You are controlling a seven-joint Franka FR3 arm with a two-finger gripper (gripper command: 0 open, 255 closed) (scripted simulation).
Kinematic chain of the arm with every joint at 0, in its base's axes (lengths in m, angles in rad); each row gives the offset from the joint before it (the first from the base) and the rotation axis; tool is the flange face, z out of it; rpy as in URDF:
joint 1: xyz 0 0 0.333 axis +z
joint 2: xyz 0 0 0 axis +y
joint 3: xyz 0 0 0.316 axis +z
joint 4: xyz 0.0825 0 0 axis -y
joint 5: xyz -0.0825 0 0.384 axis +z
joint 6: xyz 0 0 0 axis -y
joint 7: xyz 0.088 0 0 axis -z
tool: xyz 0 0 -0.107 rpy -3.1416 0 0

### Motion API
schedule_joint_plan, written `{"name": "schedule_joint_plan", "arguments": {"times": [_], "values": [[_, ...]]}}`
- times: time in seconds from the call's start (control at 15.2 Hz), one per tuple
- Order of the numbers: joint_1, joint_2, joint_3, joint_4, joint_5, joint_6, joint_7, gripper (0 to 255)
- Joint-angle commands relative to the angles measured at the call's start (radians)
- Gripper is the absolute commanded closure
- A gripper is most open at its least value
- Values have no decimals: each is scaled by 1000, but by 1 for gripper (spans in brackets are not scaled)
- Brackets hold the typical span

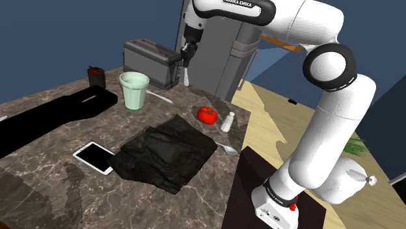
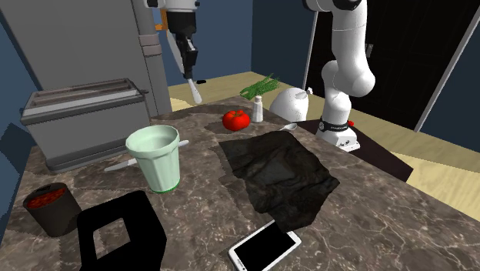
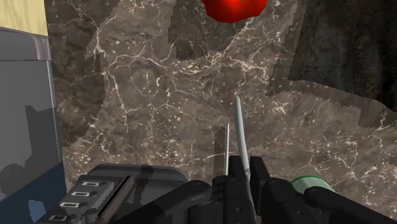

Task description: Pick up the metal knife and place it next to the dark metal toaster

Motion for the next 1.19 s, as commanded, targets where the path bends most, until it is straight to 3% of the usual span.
{"name": "schedule_joint_plan", "arguments": {"times": [0.0, 1.12], "values": [[-2, -6, -1, -36, 1, 31, -1, 255], [-6, 0, -3, -257, -2, 258, 3, 255]]}}
